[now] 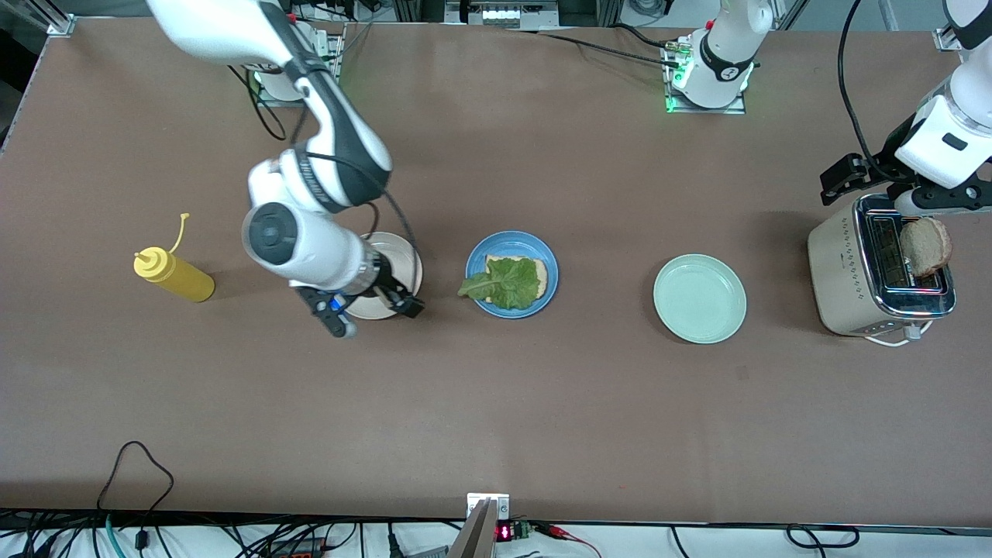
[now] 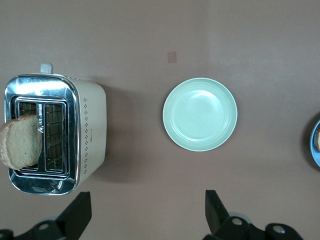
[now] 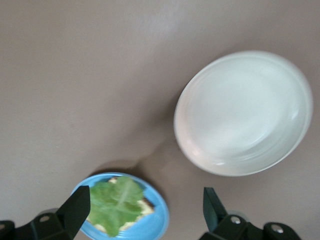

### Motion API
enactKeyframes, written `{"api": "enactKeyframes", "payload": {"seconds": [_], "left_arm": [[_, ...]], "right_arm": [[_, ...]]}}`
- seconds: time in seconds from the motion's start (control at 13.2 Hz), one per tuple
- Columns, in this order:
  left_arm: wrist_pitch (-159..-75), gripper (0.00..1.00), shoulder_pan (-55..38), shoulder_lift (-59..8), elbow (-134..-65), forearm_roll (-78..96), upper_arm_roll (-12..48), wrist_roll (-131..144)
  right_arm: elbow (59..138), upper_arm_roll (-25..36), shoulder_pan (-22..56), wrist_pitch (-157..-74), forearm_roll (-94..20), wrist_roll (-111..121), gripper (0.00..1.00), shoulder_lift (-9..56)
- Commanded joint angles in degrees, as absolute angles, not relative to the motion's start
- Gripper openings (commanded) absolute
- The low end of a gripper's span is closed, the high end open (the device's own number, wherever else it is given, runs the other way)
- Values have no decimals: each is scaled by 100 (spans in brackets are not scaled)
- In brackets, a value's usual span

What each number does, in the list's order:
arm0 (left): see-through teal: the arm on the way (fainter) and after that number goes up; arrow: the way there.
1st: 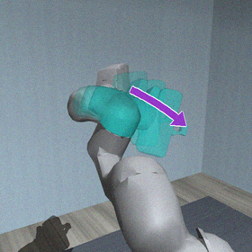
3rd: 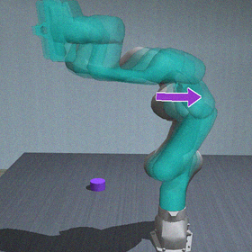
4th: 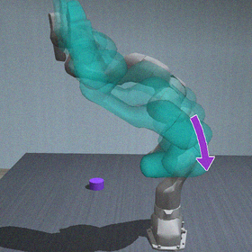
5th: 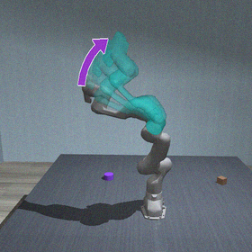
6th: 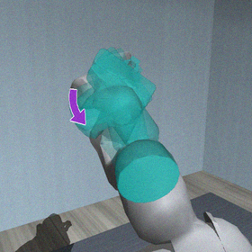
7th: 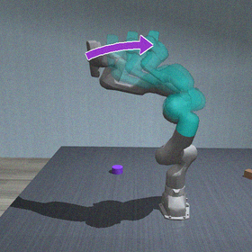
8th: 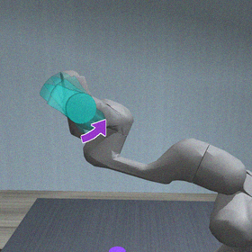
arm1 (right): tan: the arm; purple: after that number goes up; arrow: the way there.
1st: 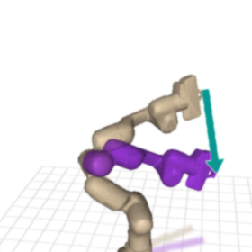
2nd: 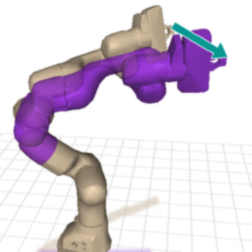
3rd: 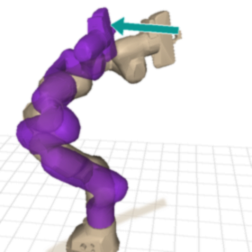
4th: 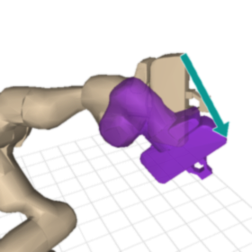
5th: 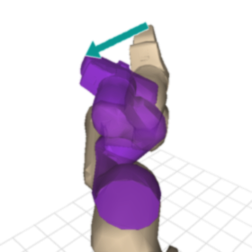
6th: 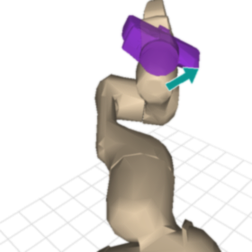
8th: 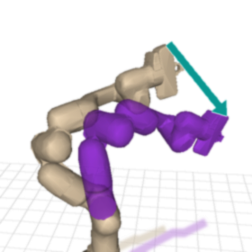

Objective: Make sandwich in blue plate with both arms
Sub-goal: 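Open the right gripper and move it back toward the mustard bottle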

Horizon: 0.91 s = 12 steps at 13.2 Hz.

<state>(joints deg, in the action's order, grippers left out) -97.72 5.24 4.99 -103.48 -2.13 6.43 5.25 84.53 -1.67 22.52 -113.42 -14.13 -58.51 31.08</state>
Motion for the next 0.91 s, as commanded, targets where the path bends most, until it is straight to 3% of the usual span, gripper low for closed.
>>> {"api": "enactKeyframes", "payload": {"seconds": [0.0, 0.38, 0.84], "left_arm": [[-9712, 100, 563, 615, -10406, -123, 642, 448], [-9712, 100, 563, 607, -10293, -123, 633, 439], [-9975, 100, 650, 580, -10178, 44, 598, 396]], "right_arm": [[8534, -237, 1970, -10804, -1118, -4847, 100, 2805], [8744, -26, 1540, -9915, -950, -2887, 100, 2313], [10255, -62, 353, -9905, -415, 224, 100, 890]]}}
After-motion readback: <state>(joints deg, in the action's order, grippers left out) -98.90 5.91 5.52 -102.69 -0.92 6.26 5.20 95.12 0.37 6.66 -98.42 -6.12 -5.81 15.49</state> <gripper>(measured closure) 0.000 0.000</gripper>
